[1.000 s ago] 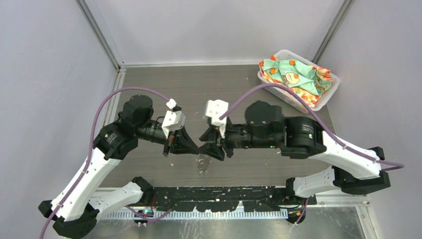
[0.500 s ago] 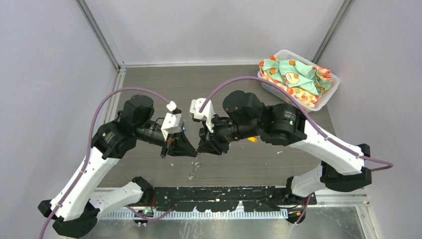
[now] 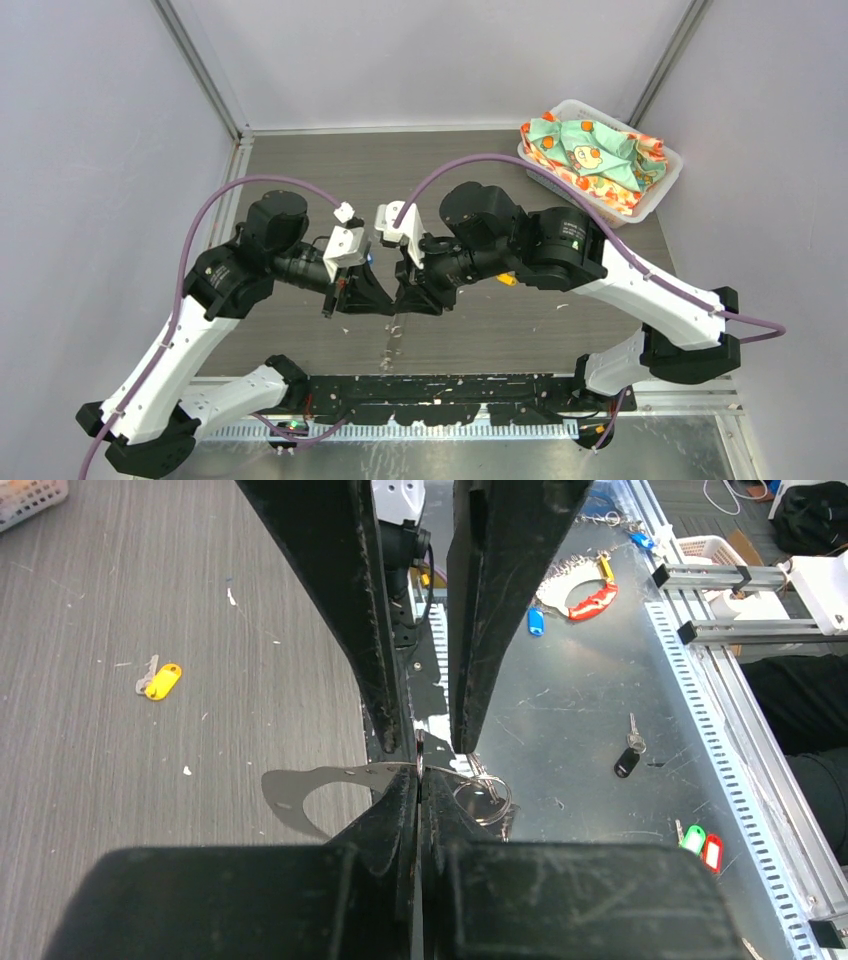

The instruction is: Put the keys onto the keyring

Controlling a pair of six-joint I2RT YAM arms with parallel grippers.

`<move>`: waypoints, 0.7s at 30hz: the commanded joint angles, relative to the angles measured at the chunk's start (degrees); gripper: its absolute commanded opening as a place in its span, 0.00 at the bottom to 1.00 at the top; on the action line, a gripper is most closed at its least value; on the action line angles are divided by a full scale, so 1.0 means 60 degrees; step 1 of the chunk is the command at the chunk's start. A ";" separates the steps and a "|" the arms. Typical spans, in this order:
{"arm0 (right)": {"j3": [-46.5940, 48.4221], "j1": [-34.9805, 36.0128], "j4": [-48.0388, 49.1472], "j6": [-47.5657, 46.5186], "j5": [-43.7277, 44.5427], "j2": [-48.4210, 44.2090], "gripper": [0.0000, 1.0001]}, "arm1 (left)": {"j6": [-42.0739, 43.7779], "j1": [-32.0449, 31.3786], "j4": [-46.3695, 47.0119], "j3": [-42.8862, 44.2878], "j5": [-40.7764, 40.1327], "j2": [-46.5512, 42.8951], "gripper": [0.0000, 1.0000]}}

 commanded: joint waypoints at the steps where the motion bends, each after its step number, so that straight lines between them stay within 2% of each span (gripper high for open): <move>1: -0.0033 -0.0037 0.0682 0.0140 -0.0135 -0.0086 0.24 | -0.0308 -0.0006 0.0672 0.0202 0.0259 -0.0217 0.00; 4: -0.0142 -0.0045 0.0751 0.0145 -0.0161 -0.0099 0.18 | -0.0349 -0.0003 0.0745 0.0183 0.0250 -0.0262 0.00; 9: -0.0232 -0.0049 0.0645 0.0139 -0.0247 -0.0088 0.14 | -0.0384 -0.0003 0.0783 0.0208 0.0271 -0.0256 0.00; 12: -0.0281 -0.0057 0.0704 0.0141 -0.0152 -0.0120 0.02 | -0.0439 -0.0003 0.0827 0.0185 0.0294 -0.0281 0.00; 15: -0.0649 -0.0068 0.1319 0.0139 0.0160 -0.0453 0.01 | -0.0556 -0.0005 0.0968 0.0131 0.0287 -0.0310 0.00; 16: -0.0866 -0.0077 0.1641 0.0137 0.0322 -0.0672 0.01 | -0.0682 -0.0003 0.1088 0.0082 0.0228 -0.0345 0.06; 18: -0.1751 -0.0092 0.2685 0.0341 0.0681 -0.1278 0.01 | -0.0914 -0.0010 0.1308 -0.0017 0.0125 -0.0453 0.29; 19: -0.2265 -0.0093 0.3355 0.0391 0.0799 -0.1683 0.01 | -0.0939 -0.0005 0.1358 -0.0070 0.0114 -0.0524 0.37; 21: -0.3449 -0.0120 0.4914 0.0449 0.0900 -0.2574 0.01 | -0.1000 -0.0008 0.1453 -0.0249 -0.0003 -0.0695 0.46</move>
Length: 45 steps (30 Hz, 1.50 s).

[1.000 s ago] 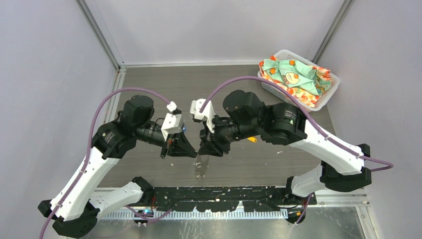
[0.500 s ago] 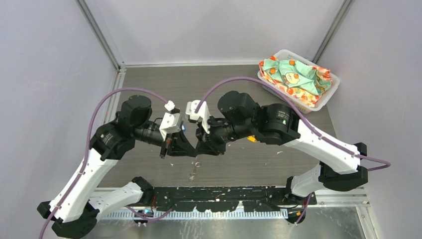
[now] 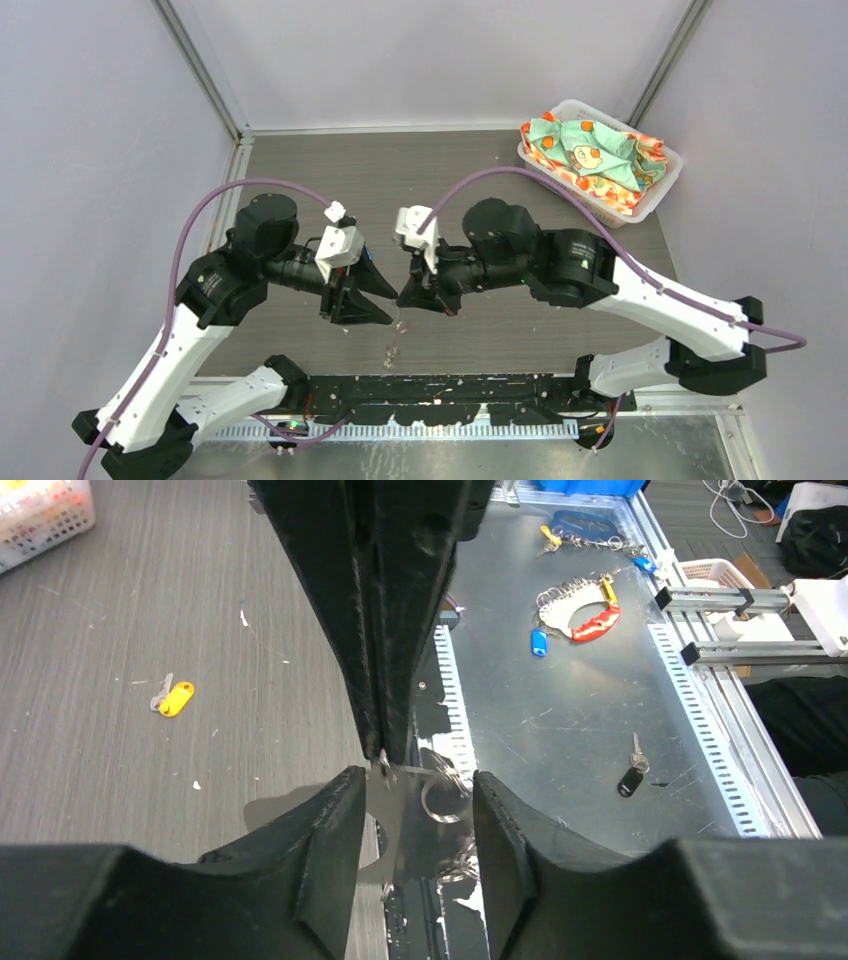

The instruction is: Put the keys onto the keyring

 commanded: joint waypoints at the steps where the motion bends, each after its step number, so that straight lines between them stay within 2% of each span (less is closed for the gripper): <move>1: -0.2038 -0.0067 0.3888 0.0267 0.0534 -0.1897 0.01 | -0.0353 -0.0003 0.0881 -0.0186 0.0047 -0.0502 0.47; 6: -0.4244 -0.0084 0.7093 0.0668 0.0610 -0.3340 0.01 | -0.0332 -0.0003 0.1022 -0.0531 -0.0052 -0.0788 0.47; 9: -0.4777 -0.0085 0.8006 0.0987 0.0549 -0.3570 0.01 | -0.0401 -0.0010 0.1431 -0.0692 -0.0442 -0.0832 0.41; 14: -0.5552 -0.0086 0.9241 0.1381 0.0472 -0.3740 0.01 | -0.1308 -0.0005 0.2766 -0.1003 -0.0601 -0.0858 0.33; 23: -0.6224 -0.0079 1.0410 0.1665 0.0401 -0.3665 0.01 | -0.3147 -0.0003 0.4308 -0.1177 -0.0294 -0.0937 0.27; 34: -0.6870 -0.0085 1.1432 0.1816 0.0688 -0.3531 0.01 | -0.3931 -0.0003 0.4922 -0.1155 -0.0115 -0.1085 0.25; 37: -0.6919 -0.0086 1.1582 0.1836 0.0712 -0.3522 0.01 | -0.3887 -0.0014 0.4892 -0.1212 -0.0212 -0.1130 0.18; 42: -0.6948 -0.0083 1.1564 0.1931 0.0619 -0.3462 0.01 | -0.3525 -0.0003 0.4668 -0.1278 -0.0561 -0.1219 0.01; 45: -0.6852 -0.0076 1.1024 0.2058 0.0563 -0.3458 0.03 | -0.3496 -0.0010 0.4674 -0.1184 -0.0929 -0.1228 0.00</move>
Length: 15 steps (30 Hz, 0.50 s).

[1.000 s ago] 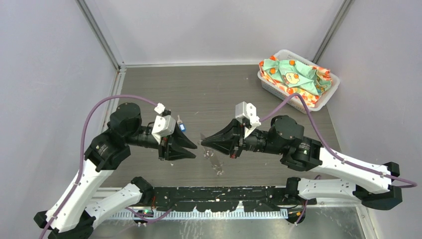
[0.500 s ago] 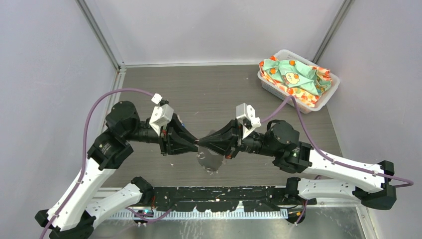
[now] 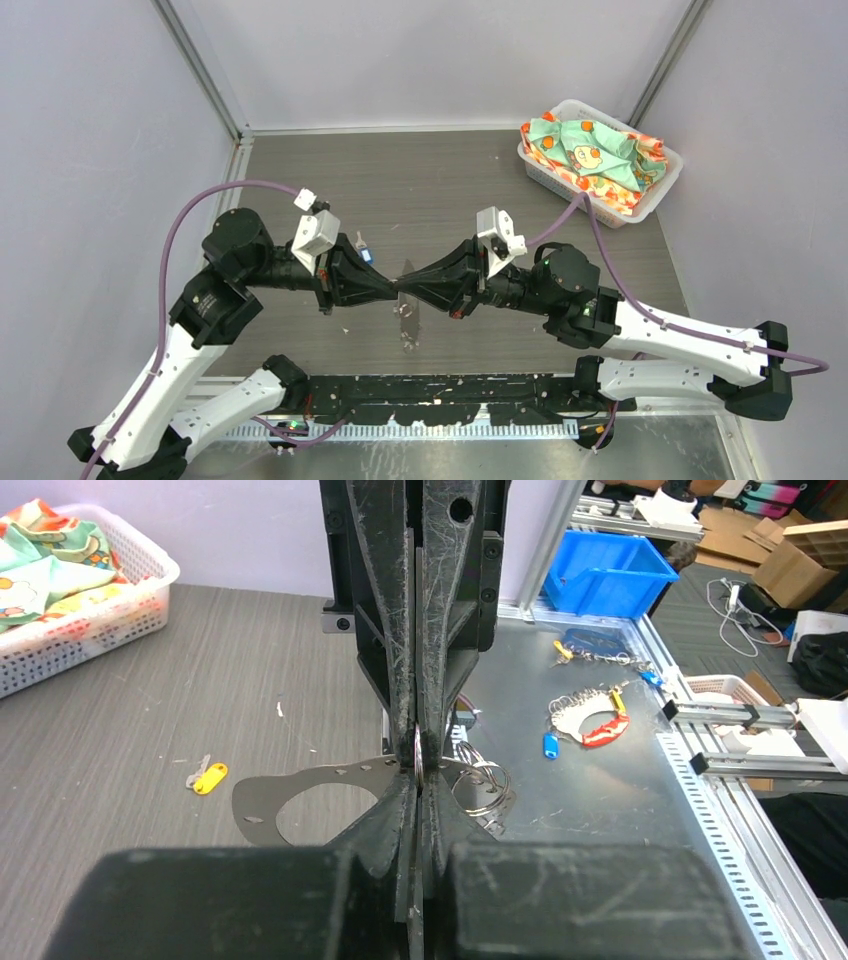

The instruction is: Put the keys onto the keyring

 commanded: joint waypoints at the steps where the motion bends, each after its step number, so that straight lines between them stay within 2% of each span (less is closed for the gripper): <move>1: 0.0215 -0.0022 -0.0208 0.0278 0.0065 0.0000 0.08 | 0.0082 -0.0014 0.0264 0.0102 -0.0465 -0.0081 0.00; 3: 0.0735 -0.0026 -0.1458 0.0478 0.0237 -0.0015 0.26 | 0.0341 -0.0010 -0.0122 0.0246 -0.0586 0.0005 0.00; 5: 0.1867 -0.0111 -0.3153 0.0323 0.0328 0.0024 0.37 | 0.0812 -0.0006 -0.0857 0.0521 -0.0505 0.0191 0.00; 7: 0.2784 -0.0278 -0.4835 0.0082 0.0103 0.0177 0.42 | 0.1069 -0.0007 -0.1648 0.0802 -0.0477 0.0487 0.00; 11: 0.5415 -0.0721 -0.7930 -0.0538 -0.0579 0.1200 0.45 | 0.1801 -0.0008 -0.2704 0.1119 -0.0175 0.0862 0.00; 15: 0.7366 -0.1489 -1.0558 -0.1332 -0.2364 0.2397 0.45 | 0.2667 -0.0008 -0.3276 0.1250 0.0093 0.0939 0.00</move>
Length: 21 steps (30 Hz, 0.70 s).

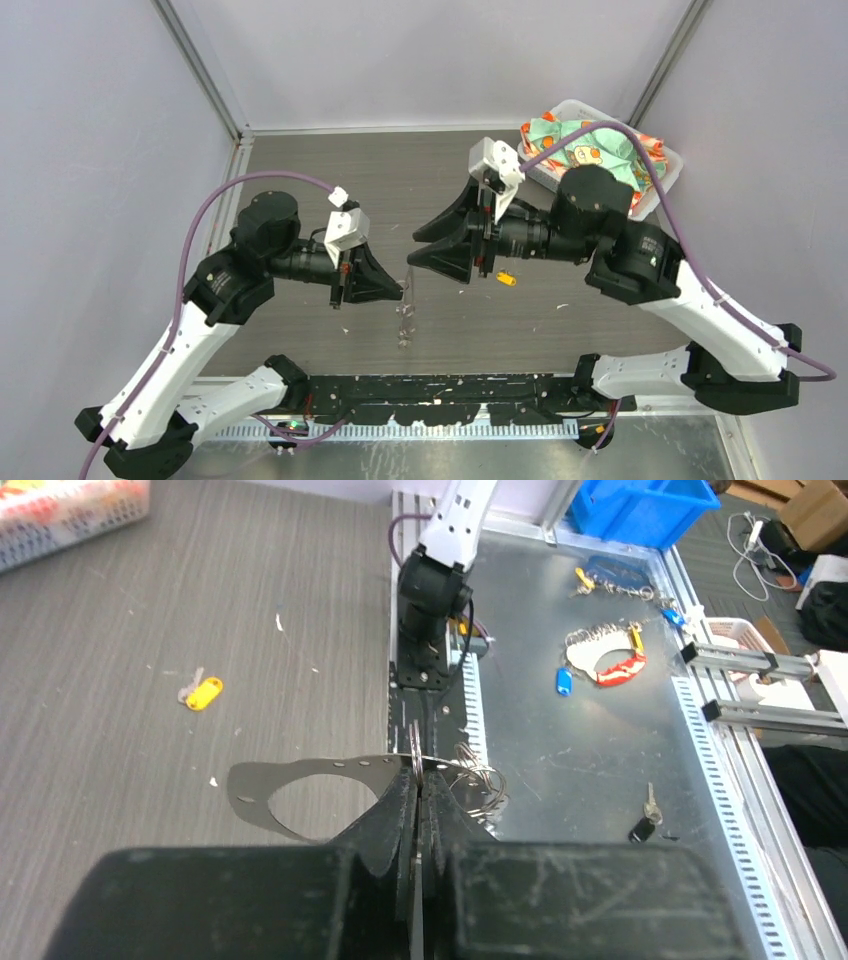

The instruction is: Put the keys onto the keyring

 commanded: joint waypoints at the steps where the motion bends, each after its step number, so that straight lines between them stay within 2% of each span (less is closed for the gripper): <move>1: 0.1803 -0.0651 -0.3776 -0.1237 -0.2133 0.1164 0.46 | 0.1217 -0.0010 -0.1139 0.0588 0.0618 0.0089 0.00; 6: 0.2967 -0.0745 -0.5169 -0.2136 -0.2970 0.2219 0.46 | 0.1508 -0.0003 -0.1995 0.0996 0.0741 0.0524 0.00; 11: 0.2904 -0.0740 -0.4923 -0.2415 -0.3350 0.2422 0.45 | 0.1309 -0.0007 -0.1839 0.0869 0.0412 0.0427 0.00; 21: 0.2733 -0.0740 -0.4861 -0.2676 -0.3921 0.2670 0.37 | 0.0725 -0.0003 -0.1768 0.0846 0.0578 0.0560 0.00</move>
